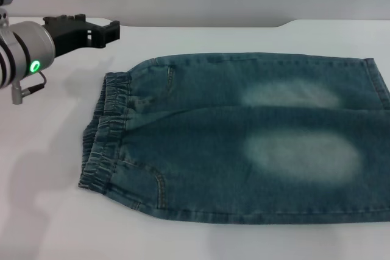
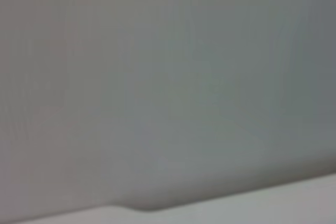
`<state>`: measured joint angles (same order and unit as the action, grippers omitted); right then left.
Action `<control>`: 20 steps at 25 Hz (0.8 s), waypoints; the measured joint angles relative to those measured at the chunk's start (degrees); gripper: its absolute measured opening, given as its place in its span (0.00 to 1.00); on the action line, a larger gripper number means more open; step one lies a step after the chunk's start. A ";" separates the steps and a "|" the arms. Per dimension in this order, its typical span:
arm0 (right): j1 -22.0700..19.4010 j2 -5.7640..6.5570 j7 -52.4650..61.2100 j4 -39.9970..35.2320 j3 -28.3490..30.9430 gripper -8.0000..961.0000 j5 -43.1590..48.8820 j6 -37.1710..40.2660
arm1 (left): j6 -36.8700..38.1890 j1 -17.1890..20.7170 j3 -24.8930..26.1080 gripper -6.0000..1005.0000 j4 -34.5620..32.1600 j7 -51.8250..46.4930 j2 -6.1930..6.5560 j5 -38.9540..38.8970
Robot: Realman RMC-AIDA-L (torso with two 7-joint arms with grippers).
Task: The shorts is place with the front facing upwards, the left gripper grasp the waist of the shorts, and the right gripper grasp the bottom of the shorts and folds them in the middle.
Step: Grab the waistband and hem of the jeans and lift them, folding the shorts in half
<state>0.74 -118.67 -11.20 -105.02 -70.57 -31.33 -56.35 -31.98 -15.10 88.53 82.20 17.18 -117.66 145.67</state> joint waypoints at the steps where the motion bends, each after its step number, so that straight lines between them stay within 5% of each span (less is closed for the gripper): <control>1: 0.73 0.03 -0.18 -0.78 0.72 0.85 -0.06 -3.12 | -2.62 -0.42 0.92 0.69 0.64 0.09 0.02 0.05; 3: 2.05 -0.03 -0.38 -4.30 2.06 0.85 0.07 -11.85 | -7.92 -1.41 2.59 0.69 1.80 0.47 0.02 0.27; 10: 1.65 -0.22 1.48 -12.66 5.20 0.85 -0.24 -23.97 | -25.78 -2.86 6.32 0.69 8.33 1.46 -0.01 2.85; 20: -0.43 -0.31 -3.21 -4.53 21.68 0.85 -20.20 -26.04 | -34.04 -3.05 8.15 0.69 11.93 1.66 -0.05 2.97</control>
<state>0.31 -118.98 -14.42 -109.55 -48.89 -51.53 -82.39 -66.02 -18.16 96.68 94.13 18.84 -117.71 148.65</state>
